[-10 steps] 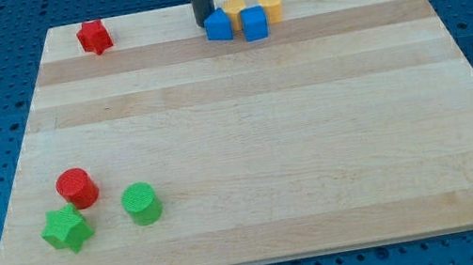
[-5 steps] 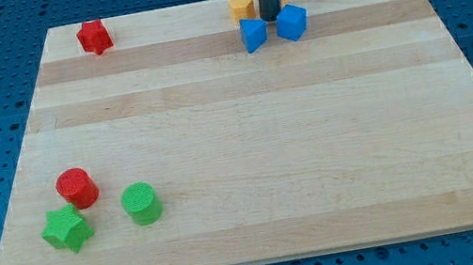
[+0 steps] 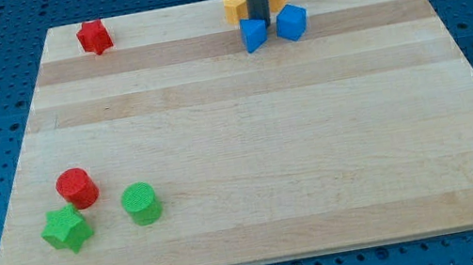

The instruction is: Separate the yellow and the blue blocks from each other

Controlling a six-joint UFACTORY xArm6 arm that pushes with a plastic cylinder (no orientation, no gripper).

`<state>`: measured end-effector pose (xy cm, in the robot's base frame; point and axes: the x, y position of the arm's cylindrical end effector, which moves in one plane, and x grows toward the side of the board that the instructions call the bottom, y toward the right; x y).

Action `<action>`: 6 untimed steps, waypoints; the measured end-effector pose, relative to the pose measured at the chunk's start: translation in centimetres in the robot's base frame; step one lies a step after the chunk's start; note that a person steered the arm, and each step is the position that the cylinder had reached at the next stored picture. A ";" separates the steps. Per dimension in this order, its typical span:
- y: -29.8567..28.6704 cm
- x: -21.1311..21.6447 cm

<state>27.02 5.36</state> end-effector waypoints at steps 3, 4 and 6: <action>6.7 -4.7; 6.7 -7.6; 3.3 -7.7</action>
